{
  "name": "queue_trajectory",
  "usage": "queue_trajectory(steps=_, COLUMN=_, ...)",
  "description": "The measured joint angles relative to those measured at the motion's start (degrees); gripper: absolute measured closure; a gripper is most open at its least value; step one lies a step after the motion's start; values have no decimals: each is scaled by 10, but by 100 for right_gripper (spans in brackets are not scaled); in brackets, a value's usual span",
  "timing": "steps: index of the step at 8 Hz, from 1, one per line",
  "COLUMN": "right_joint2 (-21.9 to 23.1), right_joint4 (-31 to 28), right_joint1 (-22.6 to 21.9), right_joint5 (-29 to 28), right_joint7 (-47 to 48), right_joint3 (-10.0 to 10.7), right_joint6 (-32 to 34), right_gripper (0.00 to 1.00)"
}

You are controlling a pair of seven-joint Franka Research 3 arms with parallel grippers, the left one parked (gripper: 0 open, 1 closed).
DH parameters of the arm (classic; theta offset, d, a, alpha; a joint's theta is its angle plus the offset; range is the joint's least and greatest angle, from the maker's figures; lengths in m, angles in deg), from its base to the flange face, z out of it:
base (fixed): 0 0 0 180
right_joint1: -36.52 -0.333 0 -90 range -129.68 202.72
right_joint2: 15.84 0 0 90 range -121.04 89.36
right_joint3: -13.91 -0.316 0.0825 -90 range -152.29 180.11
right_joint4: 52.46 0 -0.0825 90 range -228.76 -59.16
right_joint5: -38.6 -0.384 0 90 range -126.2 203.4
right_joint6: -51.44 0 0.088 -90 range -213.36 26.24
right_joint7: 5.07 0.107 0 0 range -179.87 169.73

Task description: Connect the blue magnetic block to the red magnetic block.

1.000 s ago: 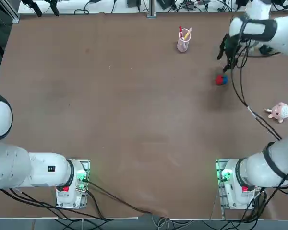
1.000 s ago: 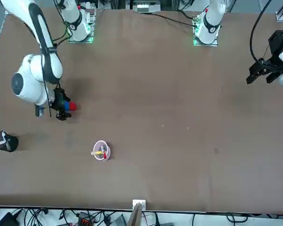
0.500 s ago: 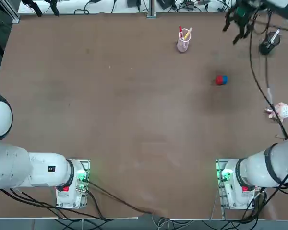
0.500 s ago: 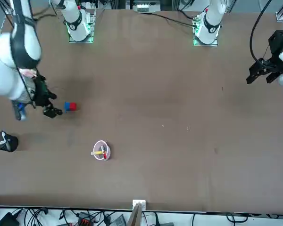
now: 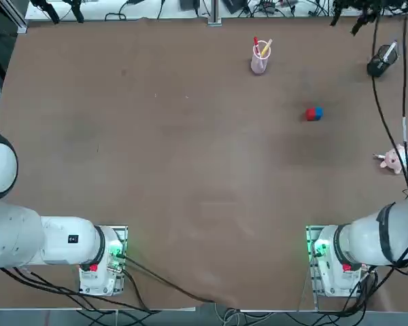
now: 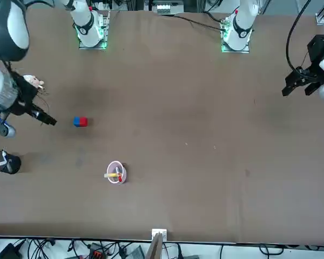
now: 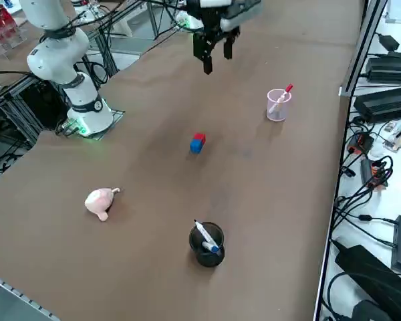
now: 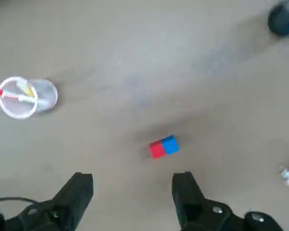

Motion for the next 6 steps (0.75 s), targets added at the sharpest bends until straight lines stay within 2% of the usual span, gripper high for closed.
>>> queue_trajectory(steps=2, right_joint2=32, right_joint4=8, right_joint1=7, right_joint5=1, right_joint7=-135, right_joint3=16, right_joint6=4, right_gripper=0)
queue_trajectory(steps=6, right_joint2=108, right_joint4=-17, right_joint1=6, right_joint5=5, right_joint7=-230, right_joint3=15, right_joint6=64, right_gripper=0)
